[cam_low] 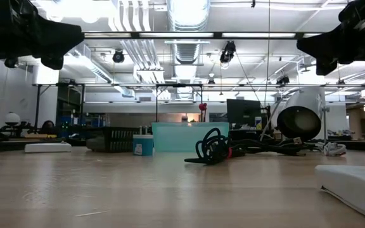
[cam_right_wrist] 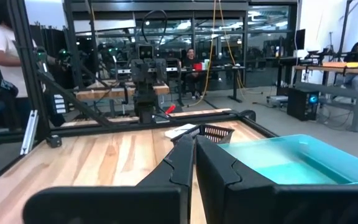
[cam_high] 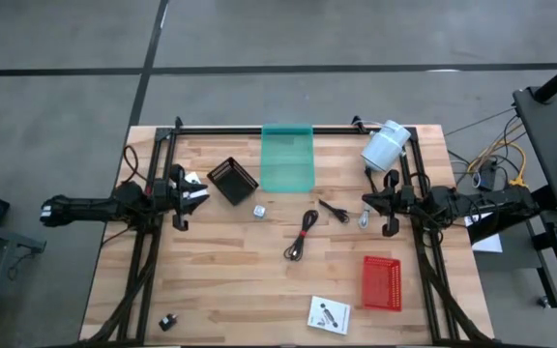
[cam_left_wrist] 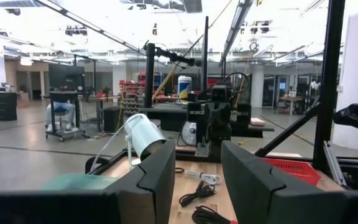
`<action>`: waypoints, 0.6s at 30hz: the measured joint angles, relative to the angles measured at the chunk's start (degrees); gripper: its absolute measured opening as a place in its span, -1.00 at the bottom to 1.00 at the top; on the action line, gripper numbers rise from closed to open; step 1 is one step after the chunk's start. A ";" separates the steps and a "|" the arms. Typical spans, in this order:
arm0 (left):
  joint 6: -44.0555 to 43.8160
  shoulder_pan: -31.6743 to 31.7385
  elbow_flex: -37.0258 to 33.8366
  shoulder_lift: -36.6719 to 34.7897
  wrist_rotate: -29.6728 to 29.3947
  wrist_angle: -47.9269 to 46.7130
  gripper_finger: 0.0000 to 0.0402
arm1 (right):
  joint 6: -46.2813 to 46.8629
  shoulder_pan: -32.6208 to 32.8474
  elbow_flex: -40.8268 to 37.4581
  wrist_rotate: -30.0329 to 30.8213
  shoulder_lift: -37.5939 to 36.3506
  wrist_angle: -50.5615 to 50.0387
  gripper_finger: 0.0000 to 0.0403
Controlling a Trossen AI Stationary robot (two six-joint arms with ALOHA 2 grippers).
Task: Pick and place items into bin
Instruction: Put the bottom black charger cable into the green bin
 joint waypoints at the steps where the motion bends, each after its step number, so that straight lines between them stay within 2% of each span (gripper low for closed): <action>1: 0.00 0.00 0.00 0.00 0.00 0.01 -0.42 | 0.08 0.00 0.00 0.01 0.00 0.00 -0.96; 11: 2.78 -0.01 0.00 0.00 0.00 0.08 -0.42 | -0.80 0.02 0.00 0.02 0.16 -0.15 -0.96; 14: 6.08 0.00 0.00 0.00 0.00 0.50 -0.42 | -4.09 0.02 0.00 0.00 0.76 -0.13 -0.96; 18: 6.11 -0.02 0.00 0.71 -0.01 0.60 -0.42 | -5.78 0.00 0.00 -0.01 2.05 0.57 -0.91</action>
